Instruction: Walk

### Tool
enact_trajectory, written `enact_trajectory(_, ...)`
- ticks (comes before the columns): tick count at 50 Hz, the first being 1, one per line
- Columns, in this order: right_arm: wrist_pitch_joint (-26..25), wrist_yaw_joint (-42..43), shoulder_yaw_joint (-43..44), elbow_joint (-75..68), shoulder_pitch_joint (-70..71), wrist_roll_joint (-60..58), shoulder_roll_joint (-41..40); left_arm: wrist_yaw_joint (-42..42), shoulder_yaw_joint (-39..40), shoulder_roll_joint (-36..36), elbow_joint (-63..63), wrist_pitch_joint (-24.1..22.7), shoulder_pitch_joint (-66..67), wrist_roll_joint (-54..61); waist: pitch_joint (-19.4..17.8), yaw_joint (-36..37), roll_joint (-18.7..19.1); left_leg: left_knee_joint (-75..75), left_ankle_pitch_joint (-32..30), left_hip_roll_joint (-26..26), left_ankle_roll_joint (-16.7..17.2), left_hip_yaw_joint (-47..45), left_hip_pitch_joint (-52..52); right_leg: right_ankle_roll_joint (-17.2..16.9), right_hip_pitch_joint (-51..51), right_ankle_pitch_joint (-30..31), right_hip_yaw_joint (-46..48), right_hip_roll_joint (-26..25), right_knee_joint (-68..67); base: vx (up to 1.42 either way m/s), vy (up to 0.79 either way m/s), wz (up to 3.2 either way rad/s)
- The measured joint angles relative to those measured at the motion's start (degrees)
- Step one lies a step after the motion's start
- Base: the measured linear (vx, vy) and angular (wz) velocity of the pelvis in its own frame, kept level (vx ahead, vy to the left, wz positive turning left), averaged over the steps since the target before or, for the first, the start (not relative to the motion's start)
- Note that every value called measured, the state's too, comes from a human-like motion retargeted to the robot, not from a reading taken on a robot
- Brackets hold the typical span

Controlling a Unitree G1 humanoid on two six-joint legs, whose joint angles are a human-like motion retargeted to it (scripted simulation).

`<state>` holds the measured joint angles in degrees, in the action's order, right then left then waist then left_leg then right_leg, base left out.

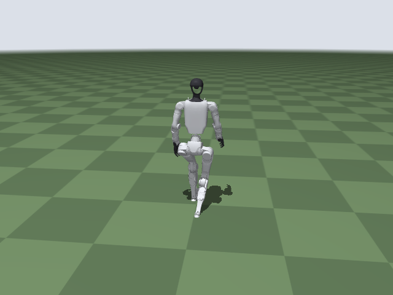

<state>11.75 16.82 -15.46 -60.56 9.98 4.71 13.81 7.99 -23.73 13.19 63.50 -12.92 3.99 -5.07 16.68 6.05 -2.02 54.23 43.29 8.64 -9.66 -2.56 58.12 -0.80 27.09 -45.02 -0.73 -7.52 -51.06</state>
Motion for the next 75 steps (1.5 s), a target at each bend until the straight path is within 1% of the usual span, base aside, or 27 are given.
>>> enact_trajectory(5,0.12,-1.08,-1.4,2.19,-0.23,-1.18,-0.89,1.19,1.37,0.82,1.44,0.18,0.17,0.75,-0.75,-0.89,-2.77,3.09,-1.11,3.35,-1.29,-0.83,-2.8,-1.48,-2.82,-0.96,-1.03,2.46,-6.12,0.04,-0.01,0.25)
enact_trajectory(9,0.27,-2.1,-2.25,3.42,-1.4,-2.03,-1.16,2.32,2.75,1.3,2.83,0.61,0.23,1.7,-1.77,-2.55,-6.26,5.49,-0.86,7.85,-2.85,-2.09,-5.49,-4.65,-4.45,0.8,-1.8,6.34,-14.84,0.04,0.0,0.43)
enact_trajectory(11,0.24,-2.92,-2.55,3.93,-1.81,-2.12,-1.41,2.72,3.76,1.74,3.7,0.89,-0.29,2.38,-2.42,-3.65,-8.56,4.38,-0.88,10.63,-3.85,-2.66,-7.93,-7.22,-4.76,4.69,-2.34,8.92,-19.44,0.04,0.01,0.44)
enact_trajectory(13,0.31,-3.63,-2.85,4.16,-2.6,-2.12,-1.68,2.97,4.64,1.95,4.32,1.13,-0.64,2.89,-2.73,-4.64,-10.19,4.41,-0.36,12.57,-4.66,-2.96,-9.29,-9.67,-3.36,10.26,-2.43,10.94,-25.6,0.0,0.0,0.31)
enact_trajectory(15,0.41,-4.33,-3.01,4.13,-3.5,-2.1,-1.84,3.1,5.42,2.15,4.69,1.29,-1.16,3.37,-2.81,-5.59,-11.35,4.39,0.4,13.86,-5.34,-2.99,-10.38,-11.55,-0.69,16.28,-2.27,12.74,-32.19,0.0,0.0,0.11)
enact_trajectory(16,0.41,-4.52,-2.92,4.02,-3.95,-2.17,-1.88,3.1,5.67,2.29,4.73,1.3,-1.52,3.5,-2.77,-6.05,-11.61,4.26,0.93,13.95,-5.34,-2.86,-10.98,-11.67,1.06,18.36,-1.97,13.59,-35.12,0.0,0.0,0.0)
enact_trajectory(18,0.44,-4.78,-2.64,3.66,-4.84,-2.37,-1.92,3.09,6.08,2.46,4.61,1.34,-2.3,3.78,-2.57,-7.05,-11.97,3.57,1.82,14.09,-5.34,-2.61,-12.32,-11.04,4.87,20.78,-1.34,15.69,-40.35,0.0,0.0,0.0)
enact_trajectory(20,0.39,-4.8,-2.1,3.04,-5.83,-2.65,-1.81,3.09,6.28,2.44,4.18,1.39,-3.18,3.98,-2.23,-8.27,-12.11,2.07,2.41,14.31,-5.34,-2.41,-14.0,-9.32,9.11,20.24,-0.89,18.28,-44.29,0.0,0.01,0.1)
enact_trajectory(24,0.03,-4.11,-0.52,0.87,-7.99,-2.66,-1.12,3.37,6.16,1.92,2.54,1.68,-5.41,4.27,-1.43,-10.64,-11.47,-3.25,2.96,14.84,-5.34,-1.58,-18.89,-5.44,17.71,14.37,-0.59,22.47,-46.0,0.0,0.04,0.26)
enact_trajectory(28,-0.72,-2.65,1.29,-2.25,-10.03,-2.33,-0.17,3.82,5.97,1.12,-0.02,1.87,-7.92,4.38,-0.64,-12.46,-9.99,-9.37,3.02,14.73,-5.16,-0.2,-24.13,-3.22,25.08,9.25,0.07,23.96,-40.0,0.01,0.02,0.33)
enact_trajectory(32,-1.7,-1.04,3.19,-5.82,-11.96,-2.32,0.65,4.0,5.26,0.67,-3.14,1.23,-10.6,3.88,0.28,-13.07,-8.29,-15.23,2.67,13.48,-4.57,1.06,-28.77,-3.14,30.07,6.91,0.79,22.15,-27.99,0.01,-0.01,0.3)
enact_trajectory(39,-2.57,1.05,5.58,-10.86,-15.06,-2.22,1.5,3.88,2.48,0.58,-7.89,-0.96,-14.06,1.84,3.17,-11.42,-5.76,-23.54,1.84,9.99,-3.78,1.94,-34.22,-6.23,33.47,7.94,-1.71,12.88,-3.14,0.0,0.0,0.03)
enact_trajectory(42,-2.51,1.58,5.86,-11.8,-16.03,-2.24,1.69,3.88,1.24,0.53,-8.93,-1.56,-14.43,0.81,4.06,-10.94,-5.46,-24.17,2.29,9.41,-3.66,2.3,-35.86,-6.65,33.17,8.84,-3.12,10.65,0.7,0.0,0.0,0.07)
enact_trajectory(44,-2.42,2.03,5.73,-12.01,-16.67,-2.32,1.68,3.85,0.49,0.41,-9.13,-1.75,-14.27,0.1,4.18,-10.87,-5.43,-22.35,3.13,9.34,-3.52,2.67,-36.79,-6.62,32.5,9.53,-3.75,9.82,-0.1,-0.01,-0.01,0.27)
enact_trajectory(47,-2.22,2.93,5.28,-12.05,-17.69,-2.54,1.56,3.75,-0.5,0.06,-8.85,-1.91,-13.46,-0.85,3.74,-10.73,-4.88,-15.55,5.04,8.46,-2.82,2.99,-37.24,-6.11,30.57,10.59,-3.77,8.33,-3.52,-0.01,-0.02,0.25)
enact_trajectory(50,-1.89,4.29,4.65,-11.54,-18.14,-3.19,1.62,3.61,-1.5,-0.37,-7.75,-1.79,-11.63,-1.88,2.97,-10.04,-2.94,-4.74,6.71,5.52,-1.4,3.21,-36.22,-4.88,27.87,11.38,-2.18,5.71,-6.93,0.0,0.0,0.0)
enact_trajectory(52,-1.65,5.27,4.2,-10.8,-17.81,-3.81,1.72,3.51,-2.05,-0.56,-6.57,-1.56,-10.3,-2.52,2.23,-8.84,-0.49,3.45,6.71,1.63,0.05,3.29,-35.44,-3.61,25.53,11.83,-0.2,2.64,-7.98,0.0,-0.02,-0.14)
enact_trajectory(55,-1.37,6.65,3.48,-9.38,-17.17,-4.72,1.87,3.3,-2.63,-0.63,-4.67,-0.88,-8.61,-3.4,0.44,-5.89,4.61,18.2,6.36,-6.98,2.61,3.4,-34.7,-1.07,21.07,11.88,3.55,-4.07,-7.83,0.02,-0.04,-0.47)
enact_trajectory(56,-1.3,7.02,3.31,-8.77,-16.82,-5.0,2.0,3.28,-2.75,-0.54,-4.19,-0.6,-8.19,-3.73,-0.04,-4.98,5.91,22.46,5.18,-9.54,3.23,3.38,-34.18,-0.31,19.74,11.59,4.35,-5.87,-7.42,0.02,-0.04,-0.38)
enact_trajectory(58,-1.18,7.83,2.94,-7.53,-16.02,-5.52,2.21,3.37,-2.97,-0.42,-3.38,-0.01,-7.4,-4.36,-0.73,-3.57,7.47,30.23,2.66,-13.48,3.69,3.14,-32.03,0.96,17.6,10.77,5.21,-8.33,-6.84,0.0,0.0,0.0)
enact_trajectory(59,-1.13,8.21,2.77,-6.95,-15.52,-5.8,2.28,3.51,-3.05,-0.36,-3.08,0.26,-7.08,-4.59,-0.92,-3.09,7.65,33.45,1.79,-14.75,3.29,2.93,-30.24,1.37,16.79,10.26,5.25,-8.87,-6.57,-0.03,-0.04,0.18)
enact_trajectory(60,-1.07,8.57,2.61,-6.39,-15.0,-6.09,2.33,3.66,-3.12,-0.3,-2.81,0.52,-6.8,-4.78,-1.07,-2.67,7.65,36.43,1.14,-15.83,2.68,2.69,-28.24,1.68,16.04,9.73,5.21,-9.23,-6.29,-0.03,-0.03,0.31)
enact_trajectory(63,-1.11,9.5,2.18,-5.16,-12.88,-6.99,2.28,4.25,-2.92,0.01,-2.34,1.12,-6.11,-5.05,-1.19,-1.75,6.45,41.21,2.49,-16.66,-0.13,2.07,-21.24,1.81,13.9,8.08,4.27,-9.06,-5.05,-0.03,-0.02,0.43)
enact_trajectory(65,-1.19,9.91,1.96,-4.48,-11.36,-7.41,2.16,4.75,-2.7,0.2,-2.17,1.28,-5.55,-4.83,-1.33,-1.24,5.36,41.55,4.34,-16.09,-1.92,1.62,-16.7,1.56,12.32,6.99,3.54,-8.53,-4.26,-0.03,-0.01,0.49)
enact_trajectory(68,-1.24,10.06,1.76,-3.47,-9.1,-7.67,1.84,5.46,-2.1,0.29,-2.07,1.31,-4.49,-4.07,-1.32,-1.11,3.26,37.02,6.19,-13.66,-3.92,0.63,-10.21,0.87,10.24,5.43,2.72,-6.66,-3.29,-0.04,0.0,0.6)
enact_trajectory(70,-1.21,10.04,1.69,-2.68,-7.61,-7.64,1.53,5.81,-1.69,0.28,-1.82,1.18,-3.75,-3.44,-1.1,-1.45,1.78,31.6,6.43,-11.42,-4.41,-0.14,-6.62,0.42,9.03,4.42,2.34,-5.0,-2.65,-0.03,0.01,0.7)
enact_trajectory(75,-0.88,9.37,1.16,-0.23,-4.28,-7.62,0.74,6.18,-0.75,0.14,-0.63,0.86,-1.95,-2.46,0.11,-2.72,-1.54,13.15,4.91,-5.43,-2.76,-1.76,-1.43,-0.22,6.51,2.17,1.54,-0.85,-1.29,-0.01,0.02,0.72)
